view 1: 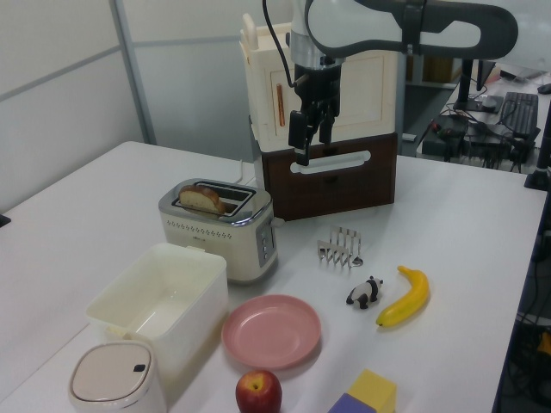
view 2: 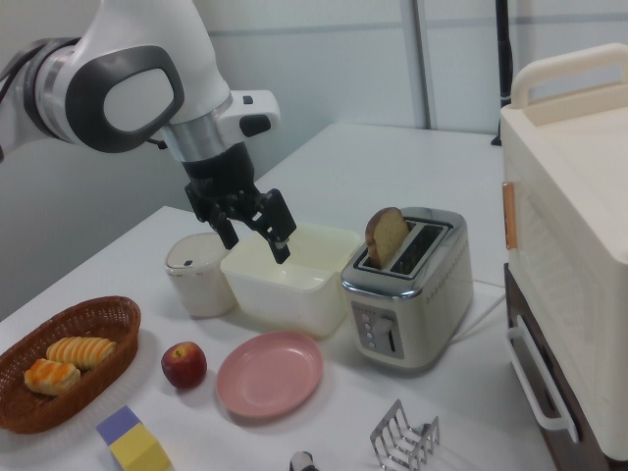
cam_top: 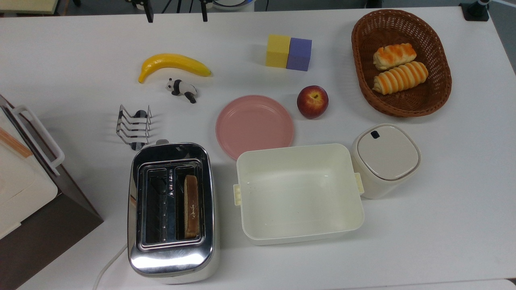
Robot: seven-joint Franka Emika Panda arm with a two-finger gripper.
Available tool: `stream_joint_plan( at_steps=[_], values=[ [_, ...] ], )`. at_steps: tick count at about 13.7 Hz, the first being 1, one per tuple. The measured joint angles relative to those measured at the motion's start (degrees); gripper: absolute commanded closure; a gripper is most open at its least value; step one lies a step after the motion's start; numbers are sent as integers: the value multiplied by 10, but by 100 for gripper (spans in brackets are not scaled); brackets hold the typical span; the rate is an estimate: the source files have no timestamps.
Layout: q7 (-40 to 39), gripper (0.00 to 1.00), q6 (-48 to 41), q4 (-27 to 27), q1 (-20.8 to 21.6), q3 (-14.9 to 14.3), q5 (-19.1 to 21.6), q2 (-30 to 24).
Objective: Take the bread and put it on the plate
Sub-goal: 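Move the open gripper over the toaster toward the toast slice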
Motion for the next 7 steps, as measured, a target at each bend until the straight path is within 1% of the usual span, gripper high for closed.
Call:
stream_joint_plan(
  at_steps=[7],
  values=[
    [-29,0,-1,-2,1,0,0,0]
  ],
)
